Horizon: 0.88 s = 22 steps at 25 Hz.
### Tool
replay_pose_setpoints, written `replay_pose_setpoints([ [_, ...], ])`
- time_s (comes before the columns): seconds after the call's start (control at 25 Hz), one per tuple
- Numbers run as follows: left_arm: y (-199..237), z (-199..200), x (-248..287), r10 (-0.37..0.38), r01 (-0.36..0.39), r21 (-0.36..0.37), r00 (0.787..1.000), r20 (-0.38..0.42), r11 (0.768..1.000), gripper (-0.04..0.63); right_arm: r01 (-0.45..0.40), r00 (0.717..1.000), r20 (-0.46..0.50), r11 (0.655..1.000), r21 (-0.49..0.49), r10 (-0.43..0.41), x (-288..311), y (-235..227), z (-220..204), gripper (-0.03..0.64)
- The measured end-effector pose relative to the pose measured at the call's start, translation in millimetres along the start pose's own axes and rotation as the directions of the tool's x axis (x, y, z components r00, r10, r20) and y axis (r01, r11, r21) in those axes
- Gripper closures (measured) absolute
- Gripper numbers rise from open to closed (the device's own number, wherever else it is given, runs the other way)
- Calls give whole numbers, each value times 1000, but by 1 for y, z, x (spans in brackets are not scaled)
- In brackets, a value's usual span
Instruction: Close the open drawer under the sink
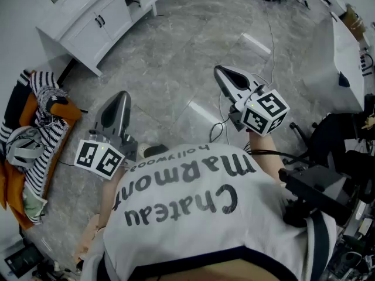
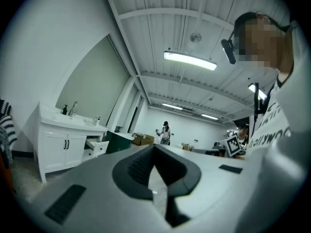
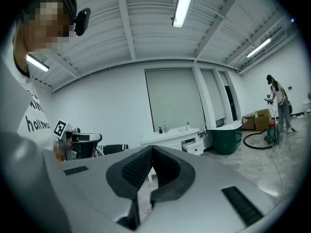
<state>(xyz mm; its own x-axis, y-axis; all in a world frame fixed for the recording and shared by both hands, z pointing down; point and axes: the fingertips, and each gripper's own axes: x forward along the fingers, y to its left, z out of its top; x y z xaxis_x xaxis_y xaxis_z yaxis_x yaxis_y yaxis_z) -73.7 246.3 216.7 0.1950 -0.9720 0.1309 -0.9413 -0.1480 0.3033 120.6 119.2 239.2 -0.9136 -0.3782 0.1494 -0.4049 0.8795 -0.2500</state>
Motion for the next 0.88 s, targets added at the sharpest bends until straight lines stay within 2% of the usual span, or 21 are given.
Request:
replay_pose_setpoints([
  [0.48,-3,3,0,-13,13,10,1000,17,1000,586,-3,1000,2,1000,-3,3,1,0,-1,606],
  [0.68,1,8,-3,-40,43,-33,996,84,999,586,-28,1000,8,999,-20,28,2,7,-3,604],
  [0.76,3,9,-5,-55,61,-51,992,116,997,586,-59,998,-19,997,-43,59,5,17,-12,604],
  [0.88,1,5,-8,-82,90,-70,990,119,993,586,-88,994,-63,995,-55,85,5,29,-28,604],
])
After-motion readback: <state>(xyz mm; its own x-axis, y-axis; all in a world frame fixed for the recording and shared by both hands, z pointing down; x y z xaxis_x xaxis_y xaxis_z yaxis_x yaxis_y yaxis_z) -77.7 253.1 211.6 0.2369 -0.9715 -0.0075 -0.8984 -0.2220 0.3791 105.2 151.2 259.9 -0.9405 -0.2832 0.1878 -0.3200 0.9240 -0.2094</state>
